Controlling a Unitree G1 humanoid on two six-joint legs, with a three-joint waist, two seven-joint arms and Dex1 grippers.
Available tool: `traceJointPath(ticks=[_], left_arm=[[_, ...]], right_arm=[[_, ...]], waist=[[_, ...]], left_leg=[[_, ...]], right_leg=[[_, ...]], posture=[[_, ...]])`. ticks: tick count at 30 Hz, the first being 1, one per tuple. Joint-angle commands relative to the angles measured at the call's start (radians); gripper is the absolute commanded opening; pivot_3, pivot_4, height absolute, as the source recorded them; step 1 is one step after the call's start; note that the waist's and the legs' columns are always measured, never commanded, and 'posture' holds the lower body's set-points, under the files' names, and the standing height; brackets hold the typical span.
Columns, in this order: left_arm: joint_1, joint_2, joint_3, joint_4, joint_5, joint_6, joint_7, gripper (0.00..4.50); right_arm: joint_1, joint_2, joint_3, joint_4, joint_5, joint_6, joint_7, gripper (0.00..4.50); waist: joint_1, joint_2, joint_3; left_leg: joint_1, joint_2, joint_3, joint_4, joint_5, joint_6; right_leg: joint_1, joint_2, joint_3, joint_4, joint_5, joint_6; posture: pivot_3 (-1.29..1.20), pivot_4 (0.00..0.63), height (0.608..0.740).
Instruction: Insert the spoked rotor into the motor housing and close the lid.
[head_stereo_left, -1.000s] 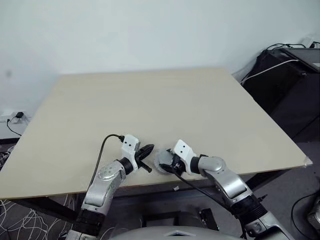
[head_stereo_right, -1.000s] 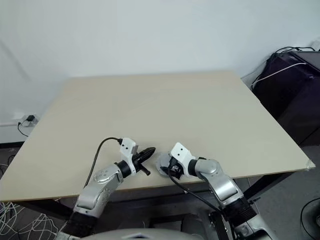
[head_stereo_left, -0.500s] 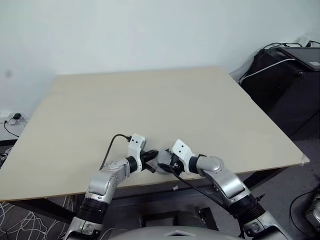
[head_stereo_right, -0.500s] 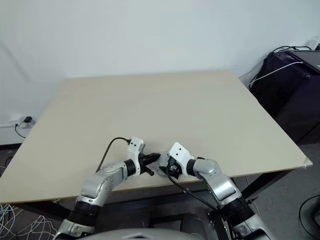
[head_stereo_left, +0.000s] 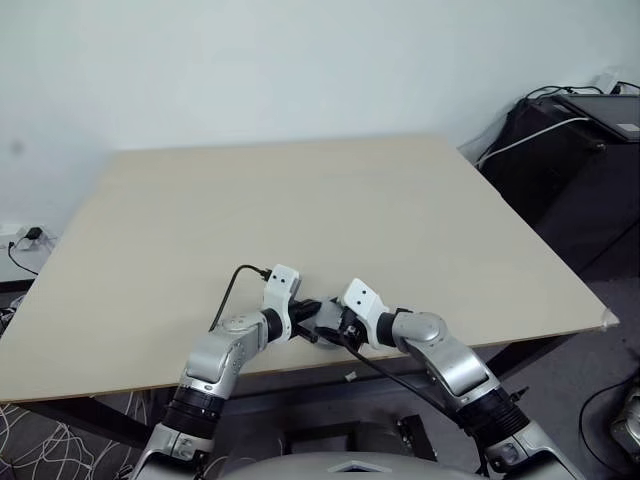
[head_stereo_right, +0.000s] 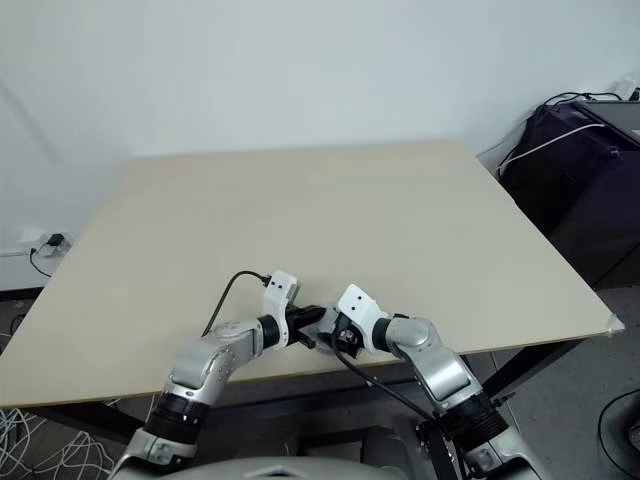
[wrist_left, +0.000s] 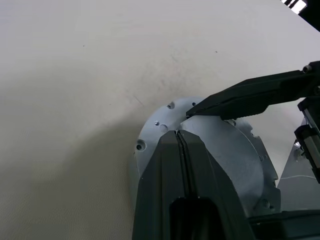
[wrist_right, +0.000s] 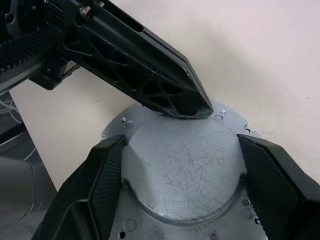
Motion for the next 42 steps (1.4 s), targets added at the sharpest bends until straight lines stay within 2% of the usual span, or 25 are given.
traceJointPath(ticks=[1,9,23,29,31,33,42], left_arm=[[0.016,0.026,-0.005,-0.017,0.004,0.056,0.004,0.0],[0.059,0.073,0.006,-0.063,0.0,0.092,0.009,0.0],[0.048,-0.013,-0.023,-0.041,-0.047,0.076,-0.024,0.0],[0.055,-0.002,-0.044,-0.041,-0.027,0.083,-0.022,0.0],[0.06,0.001,-0.041,-0.042,-0.027,0.084,-0.022,0.0],[0.063,0.003,-0.04,-0.043,-0.027,0.085,-0.022,0.0],[0.069,-0.001,-0.031,-0.046,-0.03,0.084,-0.018,0.0]], right_arm=[[0.006,-0.012,-0.003,0.038,-0.047,0.036,-0.033,3.21],[0.006,-0.006,0.004,0.037,-0.048,0.039,-0.033,3.21],[0.0,-0.011,0.006,0.034,-0.053,0.033,-0.028,3.21],[0.009,-0.005,-0.013,0.012,-0.035,0.035,-0.031,3.21],[0.01,0.001,-0.023,0.0,-0.026,0.04,-0.034,3.95],[0.011,0.004,-0.03,-0.015,-0.017,0.046,-0.03,4.47],[0.031,-0.039,-0.078,-0.175,0.056,0.09,0.032,4.47]], waist=[[-0.001,0.0,0.0],[-0.002,-0.001,-0.001],[0.0,-0.001,-0.001],[0.001,-0.001,-0.001],[0.002,-0.001,-0.001],[0.004,-0.001,-0.002],[0.02,-0.002,0.0]], left_leg=[[0.0,0.0,0.0,0.0,0.0,0.0],[0.001,0.0,0.0,-0.001,0.0,0.0],[0.001,0.0,0.0,-0.002,0.0,-0.001],[0.001,0.0,0.0,-0.002,0.0,-0.001],[0.001,0.0,0.0,-0.002,0.0,-0.001],[0.001,0.0,0.0,-0.002,0.0,-0.001],[-0.004,-0.001,-0.001,-0.003,0.0,0.0]], right_leg=[[0.0,0.0,0.0,0.0,0.0,0.0],[0.0,0.0,0.0,0.0,0.0,-0.001],[0.001,0.0,0.0,0.0,0.0,-0.001],[0.001,0.0,0.0,0.0,0.0,-0.001],[0.001,0.0,0.0,-0.001,-0.001,-0.001],[0.001,0.0,0.0,-0.001,-0.001,-0.001],[-0.003,-0.001,0.0,-0.002,-0.001,0.0]], posture=[[0.0,0.0,0.74],[0.0,0.0,0.74],[0.0,0.0,0.74],[0.0,0.0,0.74],[0.0,0.0,0.74],[0.0,0.0,0.74],[0.0,0.0,0.74]])
